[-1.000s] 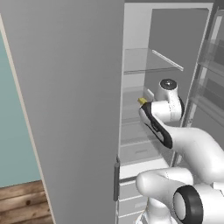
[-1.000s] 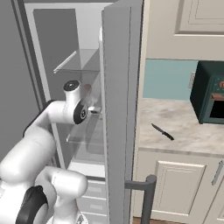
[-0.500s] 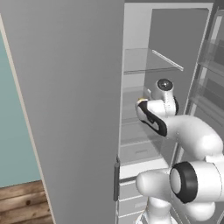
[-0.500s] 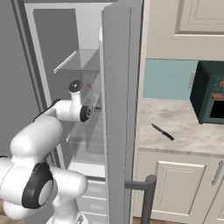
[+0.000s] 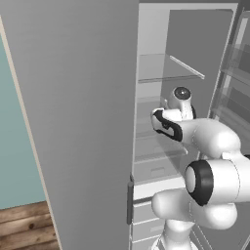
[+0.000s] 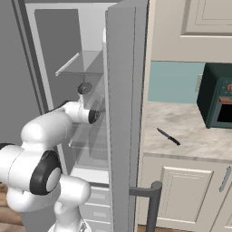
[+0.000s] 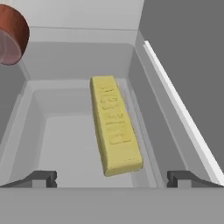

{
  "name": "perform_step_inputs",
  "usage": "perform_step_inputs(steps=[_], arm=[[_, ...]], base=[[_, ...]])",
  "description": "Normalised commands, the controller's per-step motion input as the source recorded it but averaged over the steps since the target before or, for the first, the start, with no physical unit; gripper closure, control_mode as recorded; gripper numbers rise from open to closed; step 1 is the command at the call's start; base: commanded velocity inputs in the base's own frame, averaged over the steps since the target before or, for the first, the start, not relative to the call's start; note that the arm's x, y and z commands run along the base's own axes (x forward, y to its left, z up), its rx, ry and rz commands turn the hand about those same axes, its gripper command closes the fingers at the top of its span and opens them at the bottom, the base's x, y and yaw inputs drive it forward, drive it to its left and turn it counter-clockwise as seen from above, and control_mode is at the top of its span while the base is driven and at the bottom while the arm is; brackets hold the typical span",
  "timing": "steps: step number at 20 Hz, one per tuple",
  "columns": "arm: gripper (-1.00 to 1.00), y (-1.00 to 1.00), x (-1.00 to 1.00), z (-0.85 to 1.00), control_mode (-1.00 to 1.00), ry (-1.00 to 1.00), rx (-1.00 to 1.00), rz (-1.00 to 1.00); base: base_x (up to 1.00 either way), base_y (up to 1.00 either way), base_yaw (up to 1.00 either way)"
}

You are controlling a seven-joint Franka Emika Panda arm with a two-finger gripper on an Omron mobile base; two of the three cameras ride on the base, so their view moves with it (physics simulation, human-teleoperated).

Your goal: Retrieve the butter from the fridge and place it on a plate on the dining table. Then retrieve the butter knife by the fridge and place it near the plate.

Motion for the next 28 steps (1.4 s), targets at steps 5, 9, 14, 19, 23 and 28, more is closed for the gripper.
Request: perform_step_inputs(steps=[5, 9, 14, 19, 23, 28], arm=[[-1.00, -0.20, 0.20, 0.00, -1.00, 0.00, 0.00, 0.01], [-1.00, 0.00, 0.29, -0.11, -1.00, 0.00, 0.00, 0.03], [-1.00, 0.00, 0.31, -0.13, -1.00, 0.00, 0.00, 0.02], [-1.00, 0.00, 0.25, -0.04, -1.00, 0.00, 0.00, 0.01], [-1.00, 0.00, 0.27, -0.13, -1.00, 0.04, 0.00, 0.01], [-1.00, 0.00, 0.19, -0.21, -1.00, 0.03, 0.00, 0.00]], base=[[0.00, 0.00, 0.00], [0.00, 0.00, 0.00], [0.00, 0.00, 0.00], [0.00, 0.00, 0.00], [0.00, 0.00, 0.00], [0.00, 0.00, 0.00]])
